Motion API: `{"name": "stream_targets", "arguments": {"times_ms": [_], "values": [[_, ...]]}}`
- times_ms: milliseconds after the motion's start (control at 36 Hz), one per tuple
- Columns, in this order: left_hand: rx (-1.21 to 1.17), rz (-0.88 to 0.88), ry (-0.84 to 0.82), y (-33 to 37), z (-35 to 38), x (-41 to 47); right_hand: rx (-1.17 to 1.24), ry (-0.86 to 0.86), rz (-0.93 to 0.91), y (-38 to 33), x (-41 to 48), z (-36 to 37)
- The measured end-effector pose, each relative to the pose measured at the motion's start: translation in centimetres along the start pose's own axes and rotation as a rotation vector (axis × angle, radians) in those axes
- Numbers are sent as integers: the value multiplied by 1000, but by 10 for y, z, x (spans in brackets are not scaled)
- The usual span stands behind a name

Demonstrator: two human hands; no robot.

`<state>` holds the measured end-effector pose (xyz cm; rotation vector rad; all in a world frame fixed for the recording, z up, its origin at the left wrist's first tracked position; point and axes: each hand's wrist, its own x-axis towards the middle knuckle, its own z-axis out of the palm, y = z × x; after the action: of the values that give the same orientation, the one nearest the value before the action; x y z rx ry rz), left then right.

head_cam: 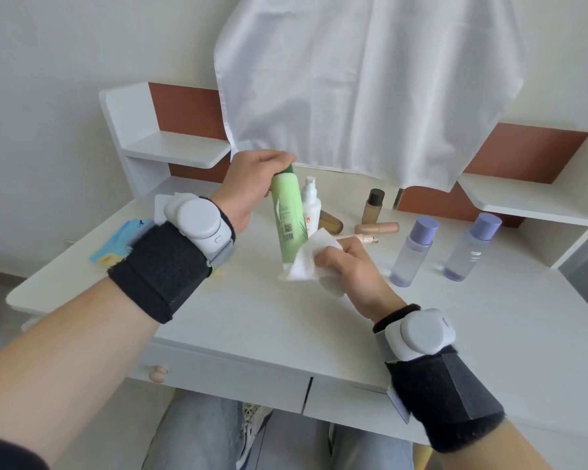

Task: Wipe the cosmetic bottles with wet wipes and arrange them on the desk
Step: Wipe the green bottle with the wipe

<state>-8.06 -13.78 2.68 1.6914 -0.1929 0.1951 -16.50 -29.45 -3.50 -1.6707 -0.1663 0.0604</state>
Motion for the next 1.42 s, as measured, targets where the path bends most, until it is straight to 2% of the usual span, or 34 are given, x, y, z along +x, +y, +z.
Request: {"name": "stream_targets", "arguments": {"times_ms": [111,278,417,611,750,917,1083,1139,1250,1333,1417], "values": [[-16,47,22,7,-7,3,175,134,87,7,6,-7],[30,121,11,5,-13,3,429,161,53,6,11,-15],[163,196,36,-5,-9,1,632,113,51,10,16,-24],[354,309,57,-21,-1,-6,772,131,117,9,18,-23],[449,347,18,-23,0,-7,799,134,92,8,20,-23],[546,394,-218,-21,-3,-11,780,198,81,9,21,-22],[441,298,-378,-15,-7,-20,777,232,30,10,19,-26],[383,316,-404,-16,-9,-22,805,235,26,9,19,-25],[423,385,-388,-23,-14,-14,844,252,34,9,20,-24],[402,345,-383,-29,-18,-6,835,282,52,9,20,-24],[280,265,-411,-29,-19,-8,832,310,55,7,20,-24]]}}
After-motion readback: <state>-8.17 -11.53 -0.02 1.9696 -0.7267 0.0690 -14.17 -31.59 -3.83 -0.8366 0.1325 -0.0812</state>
